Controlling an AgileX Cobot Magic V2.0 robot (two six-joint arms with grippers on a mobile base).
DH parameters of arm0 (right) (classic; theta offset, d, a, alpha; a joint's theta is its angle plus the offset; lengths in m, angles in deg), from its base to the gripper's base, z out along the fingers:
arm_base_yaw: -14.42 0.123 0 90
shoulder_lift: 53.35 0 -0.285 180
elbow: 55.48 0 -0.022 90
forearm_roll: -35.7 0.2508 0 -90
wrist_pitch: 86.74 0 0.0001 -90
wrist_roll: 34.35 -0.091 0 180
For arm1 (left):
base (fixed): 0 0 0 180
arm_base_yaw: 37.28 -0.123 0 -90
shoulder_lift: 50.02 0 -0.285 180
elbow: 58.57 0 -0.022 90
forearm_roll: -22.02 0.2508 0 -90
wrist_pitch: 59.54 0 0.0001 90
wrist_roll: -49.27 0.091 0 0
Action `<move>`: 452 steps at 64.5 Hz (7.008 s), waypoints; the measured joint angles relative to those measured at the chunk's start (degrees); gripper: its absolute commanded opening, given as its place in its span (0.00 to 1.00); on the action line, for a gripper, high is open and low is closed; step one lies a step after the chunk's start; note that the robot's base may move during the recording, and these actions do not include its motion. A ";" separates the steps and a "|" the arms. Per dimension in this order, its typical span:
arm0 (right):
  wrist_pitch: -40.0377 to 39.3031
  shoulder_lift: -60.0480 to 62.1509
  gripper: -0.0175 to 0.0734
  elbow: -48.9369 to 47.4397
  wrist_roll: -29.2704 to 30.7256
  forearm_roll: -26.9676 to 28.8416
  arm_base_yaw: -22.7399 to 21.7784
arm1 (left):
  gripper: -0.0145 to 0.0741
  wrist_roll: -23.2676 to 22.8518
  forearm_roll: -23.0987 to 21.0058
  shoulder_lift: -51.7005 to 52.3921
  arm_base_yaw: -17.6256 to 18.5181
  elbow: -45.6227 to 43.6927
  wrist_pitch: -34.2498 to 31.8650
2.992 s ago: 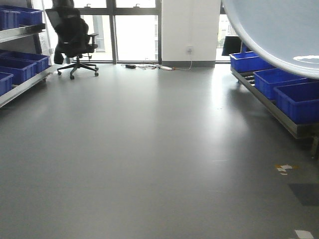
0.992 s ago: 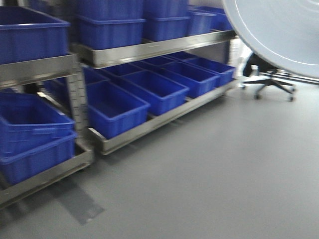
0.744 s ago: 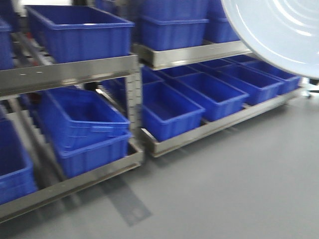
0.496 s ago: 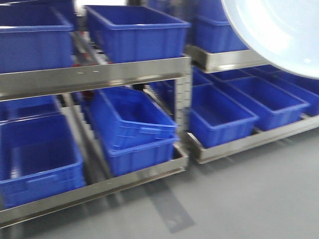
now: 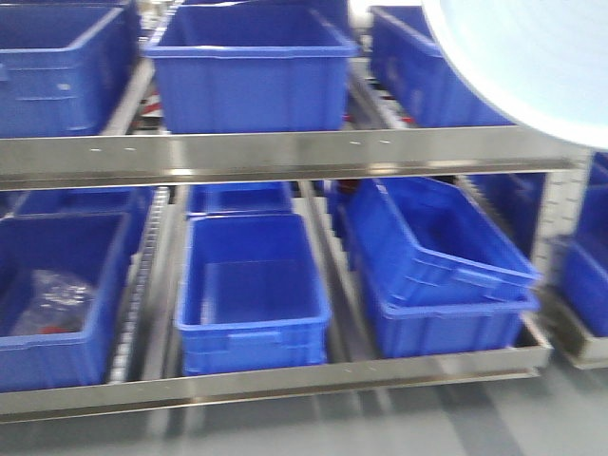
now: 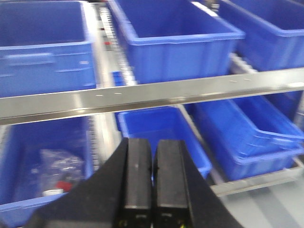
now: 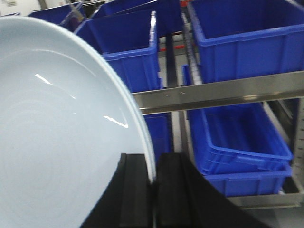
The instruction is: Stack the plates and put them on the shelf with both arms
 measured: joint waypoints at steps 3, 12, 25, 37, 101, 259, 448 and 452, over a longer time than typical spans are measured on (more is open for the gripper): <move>0.00 0.00 0.25 0.00 0.00 0.00 0.00 | 0.26 0.00 0.00 0.00 0.00 0.00 0.00; 0.00 0.00 0.25 0.00 0.00 0.00 0.00 | 0.26 0.00 0.00 0.00 0.00 0.00 0.00; 0.00 0.00 0.25 0.00 0.00 0.00 0.00 | 0.26 0.00 0.00 0.00 0.00 0.00 0.00; 0.00 0.00 0.25 0.00 0.00 0.00 0.00 | 0.26 0.00 0.00 0.00 0.00 0.00 0.00; 0.00 0.00 0.25 0.00 0.00 0.00 0.00 | 0.26 0.00 0.00 0.00 0.00 0.00 0.00; 1.57 -58.07 0.36 -47.41 2.63 -3.97 3.50 | 0.26 0.00 0.00 0.00 0.00 0.00 0.00; 7.68 27.79 0.26 20.78 2.63 -3.97 -9.09 | 0.26 0.00 0.00 2.35 -2.29 3.48 -0.55; 7.68 27.79 0.26 20.78 2.63 -3.97 -9.09 | 0.26 0.10 0.94 5.06 -4.01 6.50 -1.67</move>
